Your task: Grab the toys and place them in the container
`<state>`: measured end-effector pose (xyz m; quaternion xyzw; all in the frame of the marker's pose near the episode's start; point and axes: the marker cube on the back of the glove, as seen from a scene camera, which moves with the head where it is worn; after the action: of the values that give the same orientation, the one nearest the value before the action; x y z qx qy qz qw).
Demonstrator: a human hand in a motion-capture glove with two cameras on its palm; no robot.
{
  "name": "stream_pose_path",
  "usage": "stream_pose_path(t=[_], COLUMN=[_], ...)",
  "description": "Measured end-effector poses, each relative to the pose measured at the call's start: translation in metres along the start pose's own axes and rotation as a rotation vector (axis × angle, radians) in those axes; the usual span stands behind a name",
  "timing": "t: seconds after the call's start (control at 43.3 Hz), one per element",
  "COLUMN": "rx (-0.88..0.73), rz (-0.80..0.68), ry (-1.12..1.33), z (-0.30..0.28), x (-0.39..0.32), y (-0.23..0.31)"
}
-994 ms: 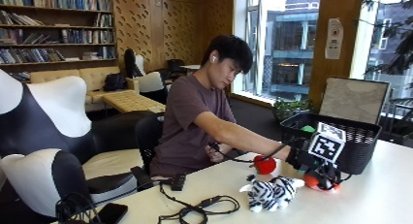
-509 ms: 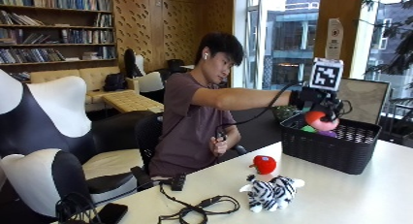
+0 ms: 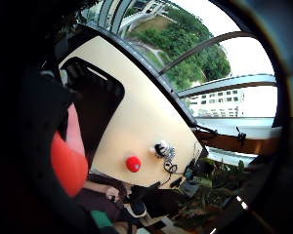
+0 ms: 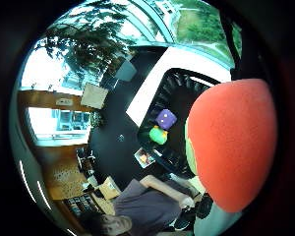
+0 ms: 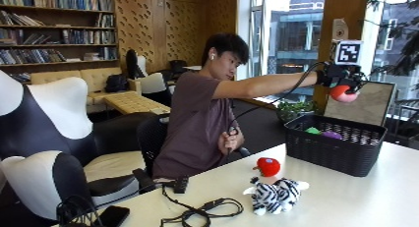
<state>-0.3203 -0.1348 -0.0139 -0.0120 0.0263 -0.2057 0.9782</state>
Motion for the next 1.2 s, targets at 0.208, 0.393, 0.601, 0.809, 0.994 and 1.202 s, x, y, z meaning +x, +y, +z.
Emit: stream_pose_path(t=[0.208,0.393,0.601,0.809,0.994,1.202], rx=[-0.081,-0.306,-0.279,-0.219,-0.219,-0.218], rz=[0.088,0.168,0.020,0.328,0.268,0.450], ry=[0.011,0.052,-0.053,0.066,0.112,0.133], z=[0.049,0.083,0.069,0.025,-0.013,-0.014], x=[-0.060,-0.060,-0.039,0.046,0.155,0.282], y=[-0.051,-0.060,-0.045,-0.004,0.083,0.186])
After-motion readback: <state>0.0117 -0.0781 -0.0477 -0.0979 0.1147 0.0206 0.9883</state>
